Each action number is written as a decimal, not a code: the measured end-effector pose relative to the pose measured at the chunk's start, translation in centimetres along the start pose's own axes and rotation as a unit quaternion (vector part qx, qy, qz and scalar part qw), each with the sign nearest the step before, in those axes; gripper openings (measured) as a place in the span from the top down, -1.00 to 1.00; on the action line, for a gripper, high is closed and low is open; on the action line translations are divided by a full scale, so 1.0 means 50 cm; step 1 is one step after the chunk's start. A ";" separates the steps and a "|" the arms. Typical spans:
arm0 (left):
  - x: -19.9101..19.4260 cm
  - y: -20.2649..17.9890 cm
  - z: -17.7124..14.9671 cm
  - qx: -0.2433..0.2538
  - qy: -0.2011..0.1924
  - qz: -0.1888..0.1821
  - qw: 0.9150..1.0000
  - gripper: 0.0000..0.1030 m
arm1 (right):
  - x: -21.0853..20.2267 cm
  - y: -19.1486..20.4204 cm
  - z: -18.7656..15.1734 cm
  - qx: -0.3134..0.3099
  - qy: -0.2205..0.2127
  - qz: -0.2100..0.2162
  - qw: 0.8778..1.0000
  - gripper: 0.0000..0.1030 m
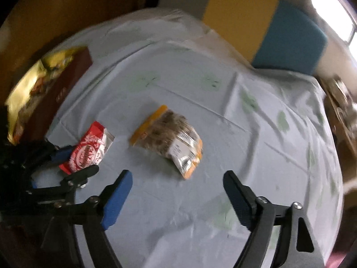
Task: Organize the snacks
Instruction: 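Grasp the orange-edged seed bag with the right gripper while the left gripper holds the cookie, then carry the red-and-white cookie into the gold box and open the left gripper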
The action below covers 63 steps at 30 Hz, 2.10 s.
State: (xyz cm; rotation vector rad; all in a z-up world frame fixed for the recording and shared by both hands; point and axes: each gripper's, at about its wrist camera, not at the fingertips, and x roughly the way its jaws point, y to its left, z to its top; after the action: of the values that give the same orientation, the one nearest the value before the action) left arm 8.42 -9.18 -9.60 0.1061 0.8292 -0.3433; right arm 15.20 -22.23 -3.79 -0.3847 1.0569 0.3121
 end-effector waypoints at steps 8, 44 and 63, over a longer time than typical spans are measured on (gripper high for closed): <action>-0.003 0.003 -0.005 -0.003 -0.006 -0.005 1.000 0.33 | 0.098 0.037 0.058 -0.124 0.026 -0.032 0.991 -0.66; -0.002 -0.009 -0.005 0.008 -0.008 0.007 1.000 0.33 | 0.021 0.016 -0.082 0.054 0.023 0.019 0.998 -0.29; 0.000 -0.014 -0.005 0.012 -0.007 0.012 1.000 0.32 | 0.029 0.056 -0.094 0.017 0.042 -0.022 0.999 -0.05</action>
State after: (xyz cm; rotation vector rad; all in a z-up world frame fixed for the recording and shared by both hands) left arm 7.99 -9.80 -9.72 0.1349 0.8093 -0.3310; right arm 11.00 -21.74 -7.58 -0.3933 1.1334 0.2406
